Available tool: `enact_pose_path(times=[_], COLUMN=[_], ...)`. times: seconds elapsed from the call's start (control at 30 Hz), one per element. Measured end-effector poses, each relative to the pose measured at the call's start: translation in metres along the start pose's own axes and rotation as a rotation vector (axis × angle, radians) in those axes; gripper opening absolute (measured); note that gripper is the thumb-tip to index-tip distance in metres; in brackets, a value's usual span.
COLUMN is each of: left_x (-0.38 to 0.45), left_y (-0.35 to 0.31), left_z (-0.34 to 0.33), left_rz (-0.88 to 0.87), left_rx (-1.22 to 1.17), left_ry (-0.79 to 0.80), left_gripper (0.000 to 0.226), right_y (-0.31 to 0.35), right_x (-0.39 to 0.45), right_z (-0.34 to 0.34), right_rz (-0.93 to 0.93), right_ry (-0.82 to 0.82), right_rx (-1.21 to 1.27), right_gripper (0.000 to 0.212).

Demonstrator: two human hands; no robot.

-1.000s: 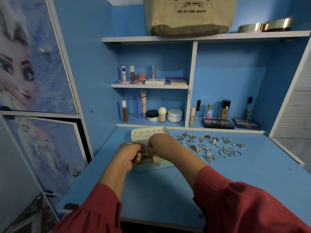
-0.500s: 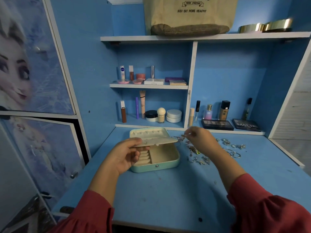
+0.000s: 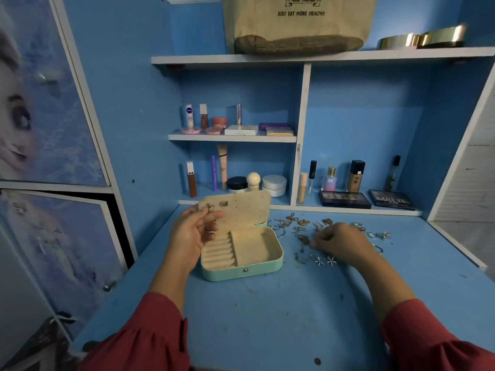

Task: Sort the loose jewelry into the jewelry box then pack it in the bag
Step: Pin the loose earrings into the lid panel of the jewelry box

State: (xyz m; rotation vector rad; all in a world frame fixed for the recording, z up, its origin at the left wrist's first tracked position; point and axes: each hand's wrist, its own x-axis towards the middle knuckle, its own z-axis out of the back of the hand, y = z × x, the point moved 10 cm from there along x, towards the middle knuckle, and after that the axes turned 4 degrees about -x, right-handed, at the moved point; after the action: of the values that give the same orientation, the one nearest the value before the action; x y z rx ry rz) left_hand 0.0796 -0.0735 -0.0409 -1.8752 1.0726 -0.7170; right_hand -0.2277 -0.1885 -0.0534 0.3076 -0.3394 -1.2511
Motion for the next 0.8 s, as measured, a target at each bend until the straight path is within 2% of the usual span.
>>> enact_pose_path(times=[0.2, 0.47, 0.57, 0.8], left_x=[0.008, 0.011, 0.011, 0.011], left_y=[0.0, 0.005, 0.005, 0.0], left_z=[0.023, 0.029, 0.031, 0.031], left_rz=[-0.107, -0.137, -0.154, -0.256], left_rx=[0.163, 0.156, 0.159, 0.24], left_ry=[-0.169, -0.209, -0.213, -0.226], left_gripper=[0.017, 0.021, 0.019, 0.016], right_y=[0.008, 0.012, 0.011, 0.031], right_x=[0.0, -0.003, -0.004, -0.006], right_z=[0.001, 0.003, 0.002, 0.005], right_rz=[0.025, 0.014, 0.001, 0.058], right_ry=[-0.057, -0.066, -0.053, -0.119], right_rx=[-0.024, 0.043, 0.151, 0.46], right_gripper=[0.004, 0.021, 0.022, 0.007])
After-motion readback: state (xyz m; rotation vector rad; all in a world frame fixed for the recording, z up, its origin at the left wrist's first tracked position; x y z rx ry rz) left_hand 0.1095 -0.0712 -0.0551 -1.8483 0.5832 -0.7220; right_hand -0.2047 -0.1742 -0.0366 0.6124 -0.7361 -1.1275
